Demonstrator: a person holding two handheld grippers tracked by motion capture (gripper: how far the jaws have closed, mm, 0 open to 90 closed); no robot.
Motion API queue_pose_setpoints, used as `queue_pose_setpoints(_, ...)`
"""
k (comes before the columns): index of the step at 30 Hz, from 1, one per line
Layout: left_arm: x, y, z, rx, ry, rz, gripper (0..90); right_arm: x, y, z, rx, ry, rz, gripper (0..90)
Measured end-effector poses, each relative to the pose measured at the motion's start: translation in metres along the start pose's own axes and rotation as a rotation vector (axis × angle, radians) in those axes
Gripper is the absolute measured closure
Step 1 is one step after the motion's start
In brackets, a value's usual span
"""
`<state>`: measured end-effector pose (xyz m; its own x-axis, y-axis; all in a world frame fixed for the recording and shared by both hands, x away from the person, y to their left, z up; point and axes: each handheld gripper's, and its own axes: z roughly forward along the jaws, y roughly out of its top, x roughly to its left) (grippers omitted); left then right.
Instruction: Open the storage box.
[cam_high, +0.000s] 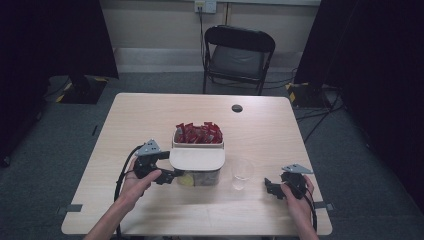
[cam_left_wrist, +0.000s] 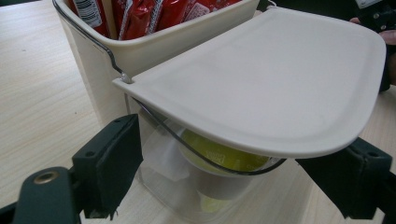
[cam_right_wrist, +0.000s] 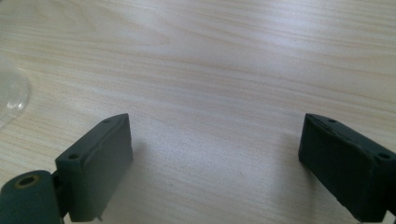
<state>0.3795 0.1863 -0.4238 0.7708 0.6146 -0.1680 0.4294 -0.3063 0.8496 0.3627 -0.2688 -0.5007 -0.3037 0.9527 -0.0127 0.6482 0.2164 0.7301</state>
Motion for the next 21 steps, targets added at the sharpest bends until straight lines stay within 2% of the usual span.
queue_pose_setpoints(4,0.001,0.001,-0.001,0.003,0.007,0.002,14.6,0.000,0.000,0.000,0.000,0.000,0.000,9.3)
queue_pose_setpoints(7,0.000,0.003,-0.002,-0.013,0.014,-0.002,15.1,0.000,0.000,0.000,0.000,0.000,0.000,9.3)
queue_pose_setpoints(17,0.002,0.009,-0.004,-0.026,0.008,-0.002,15.2,0.000,0.000,0.000,0.000,0.000,0.000,9.3)
queue_pose_setpoints(21,0.003,0.011,-0.004,-0.013,0.006,-0.003,15.3,0.000,0.000,0.000,0.000,0.000,0.000,9.3)
